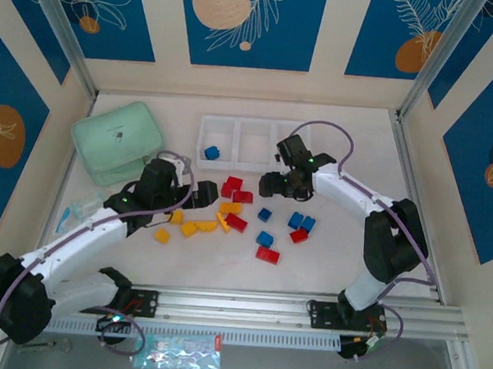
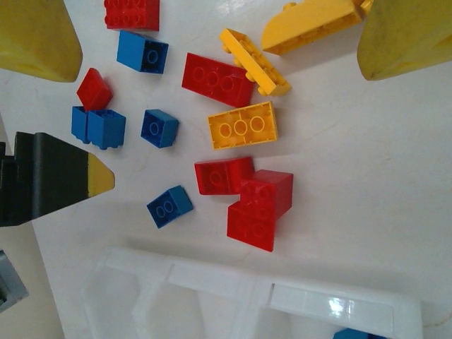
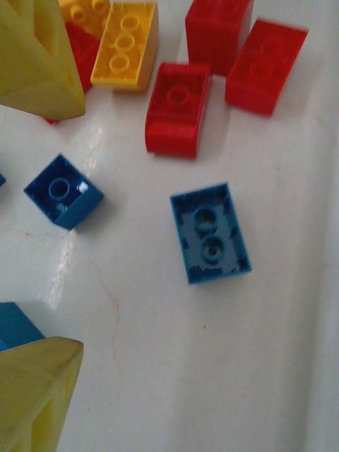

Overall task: Sort the legos into containers by color
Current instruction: Pick up the lego from the center of the table.

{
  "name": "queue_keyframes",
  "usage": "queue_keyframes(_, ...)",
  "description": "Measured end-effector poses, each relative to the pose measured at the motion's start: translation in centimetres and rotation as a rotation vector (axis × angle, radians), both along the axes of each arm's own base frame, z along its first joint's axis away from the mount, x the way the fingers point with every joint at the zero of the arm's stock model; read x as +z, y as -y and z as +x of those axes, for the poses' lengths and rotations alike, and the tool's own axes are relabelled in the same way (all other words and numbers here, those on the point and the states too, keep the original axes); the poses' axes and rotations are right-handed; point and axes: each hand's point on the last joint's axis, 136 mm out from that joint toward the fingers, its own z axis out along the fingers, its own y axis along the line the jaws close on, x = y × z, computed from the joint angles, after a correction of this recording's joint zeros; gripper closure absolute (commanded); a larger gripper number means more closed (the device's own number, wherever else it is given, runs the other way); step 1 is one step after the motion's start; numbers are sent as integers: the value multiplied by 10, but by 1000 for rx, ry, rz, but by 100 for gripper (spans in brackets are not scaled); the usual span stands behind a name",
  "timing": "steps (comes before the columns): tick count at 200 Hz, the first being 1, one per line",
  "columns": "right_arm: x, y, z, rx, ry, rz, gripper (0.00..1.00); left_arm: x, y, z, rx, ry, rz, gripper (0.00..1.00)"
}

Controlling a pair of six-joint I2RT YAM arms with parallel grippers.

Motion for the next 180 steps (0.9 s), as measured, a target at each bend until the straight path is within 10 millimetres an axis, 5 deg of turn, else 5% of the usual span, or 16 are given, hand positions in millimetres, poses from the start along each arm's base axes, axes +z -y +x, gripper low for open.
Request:
queue_keyframes(82,-35,-16,22,40,-30,-36,19,-11,12,5,15,-19,-1,0)
queue_keyframes(180,-62,-25,45,97,-27,-125,33,-13,7,10,50,-8,22,0)
